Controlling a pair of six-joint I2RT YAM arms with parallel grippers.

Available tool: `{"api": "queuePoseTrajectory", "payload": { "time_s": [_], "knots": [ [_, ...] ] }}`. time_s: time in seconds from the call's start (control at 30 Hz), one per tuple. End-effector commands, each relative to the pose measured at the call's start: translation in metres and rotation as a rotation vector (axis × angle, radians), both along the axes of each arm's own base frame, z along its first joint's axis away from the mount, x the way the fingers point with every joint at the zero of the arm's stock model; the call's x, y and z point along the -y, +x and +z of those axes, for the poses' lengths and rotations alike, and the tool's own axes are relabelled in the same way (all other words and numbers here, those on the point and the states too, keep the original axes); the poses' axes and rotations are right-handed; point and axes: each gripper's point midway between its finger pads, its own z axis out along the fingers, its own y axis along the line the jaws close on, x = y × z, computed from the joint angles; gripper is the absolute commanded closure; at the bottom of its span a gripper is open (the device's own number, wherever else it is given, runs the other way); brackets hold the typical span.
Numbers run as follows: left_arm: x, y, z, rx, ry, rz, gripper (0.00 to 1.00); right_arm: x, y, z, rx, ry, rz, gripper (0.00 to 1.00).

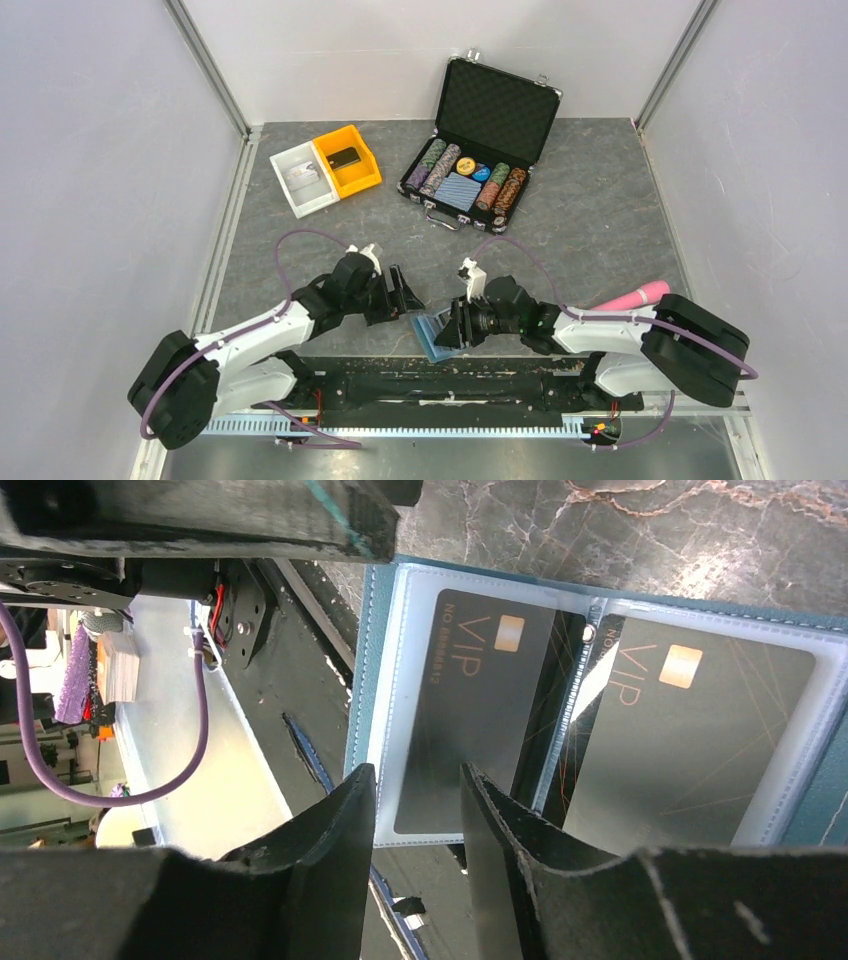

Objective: Take the credit cards out of the card holder
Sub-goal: Remove the credit card from the card holder.

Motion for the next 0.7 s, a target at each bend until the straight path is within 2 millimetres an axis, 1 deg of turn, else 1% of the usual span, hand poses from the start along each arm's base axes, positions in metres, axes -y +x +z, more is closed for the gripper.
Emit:
{"api": "queuePoseTrajectory", "payload": {
  "time_s": [0.0, 0.07, 0.1, 0.13, 0.27, 0.33, 0.5, 0.57, 0.67],
  "knots": [
    [0.008, 0.002, 0.014, 0.026, -0.082, 0.010, 0.14, -0.008, 0.008, 0.004, 0.050, 0.015, 0.002, 0.61],
    [0.012, 0.001, 0.016, 0.032, -0.119, 0.005, 0.13, -0.008, 0.007, -0.001, 0.040, 0.009, 0.004, 0.62],
    [0.012, -0.002, 0.013, 0.021, -0.123, -0.001, 0.12, -0.008, 0.007, -0.003, 0.036, 0.008, 0.003, 0.62],
    [0.015, 0.000, 0.015, 0.034, -0.144, -0.007, 0.12, -0.008, 0.008, -0.004, 0.036, 0.008, 0.001, 0.62],
    [0.020, -0.005, 0.007, 0.009, -0.154, -0.038, 0.14, -0.010, 0.010, -0.002, 0.042, 0.010, -0.002, 0.62],
    [0.023, -0.008, 0.003, -0.005, -0.169, -0.056, 0.16, -0.012, 0.010, 0.001, 0.047, 0.017, 0.000, 0.61],
    [0.033, -0.011, 0.000, -0.031, -0.213, -0.082, 0.21, -0.013, 0.011, 0.001, 0.042, 0.020, -0.003, 0.52],
    [0.034, -0.012, 0.000, -0.034, -0.218, -0.087, 0.22, -0.013, 0.010, 0.000, 0.034, 0.024, -0.006, 0.51],
    [0.034, -0.013, 0.000, -0.031, -0.220, -0.093, 0.28, -0.015, 0.008, 0.001, 0.025, 0.034, 0.002, 0.50]
  ]
}}
